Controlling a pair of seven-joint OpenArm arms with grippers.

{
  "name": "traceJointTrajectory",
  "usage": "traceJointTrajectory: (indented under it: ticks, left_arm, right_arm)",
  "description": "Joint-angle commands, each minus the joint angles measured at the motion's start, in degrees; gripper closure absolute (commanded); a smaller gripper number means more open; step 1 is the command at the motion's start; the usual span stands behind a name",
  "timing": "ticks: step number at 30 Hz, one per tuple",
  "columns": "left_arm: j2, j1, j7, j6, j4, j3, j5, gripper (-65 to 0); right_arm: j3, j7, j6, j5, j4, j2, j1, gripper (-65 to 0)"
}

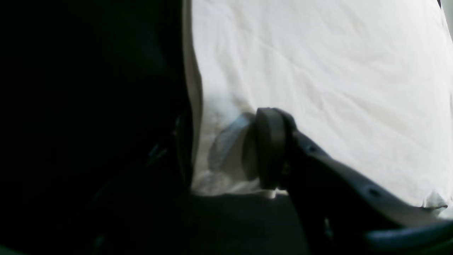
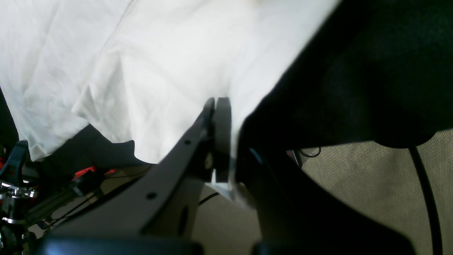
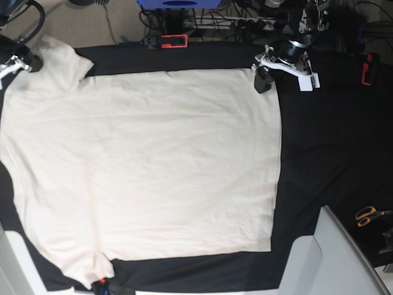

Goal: Fold the T-shirt properly
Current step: 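Grasp the shirt edges at the shoulders with both grippers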

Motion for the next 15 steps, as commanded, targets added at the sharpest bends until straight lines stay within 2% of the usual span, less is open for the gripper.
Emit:
traceJointTrajectory:
  ticks: [1, 7, 9, 12, 13, 15]
  left_arm:
    - [0.4, 0.4, 2.3, 0.2, 0.0, -0.1, 0.4, -27.5]
    - [0.4, 0.7, 2.6, 0.2, 0.0, -0.1, 0.4, -26.8]
    - [0.4, 0.9, 2.6, 0.2, 0.0, -0.1, 0.3, -20.6]
    - [0.3, 0.9, 2.6, 0.2, 0.0, -0.1, 0.3, -2.5]
    - [0.2, 0.9, 2.7, 0.2, -0.1, -0.1, 0.3, 0.0]
    - [0.1, 1.0, 2.7, 0.2, -0.1, -0.1, 0.3, 0.0]
  right_arm:
    - [0.1, 0.1, 0.3, 0.8, 0.7, 1.3, 0.0, -0.2]
    - [0.1, 0.1, 0.3, 0.8, 0.7, 1.1, 0.0, -0.2]
    - [0.1, 0.1, 0.3, 0.8, 0.7, 1.1, 0.0, -0.2]
    - [0.1, 0.1, 0.3, 0.8, 0.7, 1.1, 0.0, -0.2]
    - [0.1, 0.1, 0.3, 0.8, 0.7, 1.1, 0.0, -0.2]
    - [-0.3, 0.1, 0.3, 0.8, 0.7, 1.1, 0.0, -0.2]
